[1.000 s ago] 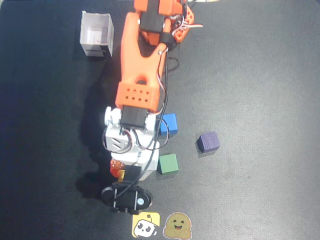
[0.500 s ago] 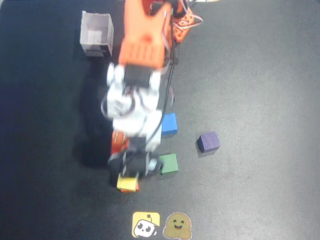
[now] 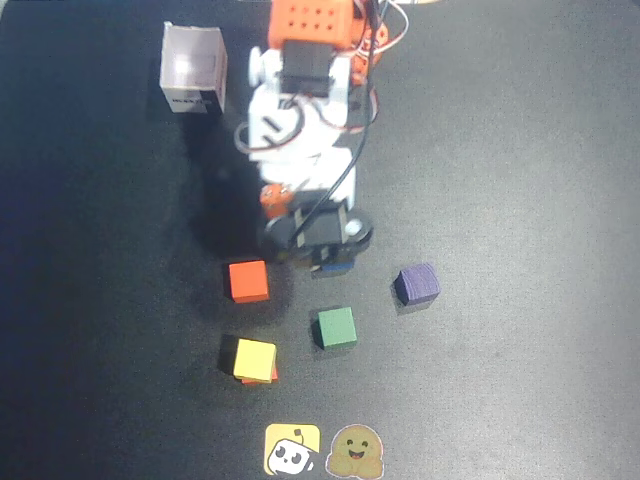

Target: Put the yellow cube on top of the red cube.

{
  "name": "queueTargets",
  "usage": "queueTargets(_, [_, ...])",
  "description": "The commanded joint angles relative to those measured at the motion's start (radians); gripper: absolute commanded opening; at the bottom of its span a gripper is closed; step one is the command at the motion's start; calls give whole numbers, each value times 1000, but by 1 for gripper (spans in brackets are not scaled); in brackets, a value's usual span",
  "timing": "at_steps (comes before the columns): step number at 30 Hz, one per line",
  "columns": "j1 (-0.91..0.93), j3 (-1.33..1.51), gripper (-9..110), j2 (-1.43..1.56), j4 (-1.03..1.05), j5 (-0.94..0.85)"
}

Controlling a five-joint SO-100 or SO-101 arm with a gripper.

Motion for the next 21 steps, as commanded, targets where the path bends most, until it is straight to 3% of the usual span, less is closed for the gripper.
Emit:
queueTargets(1, [-21,95,0,127,-58,-2])
queueTargets(8, [-46,256,0,268,-94,14])
queueTargets(12, [-63,408,0,499,-80,20])
queueTargets(21, [-74,425,0,727,249,60])
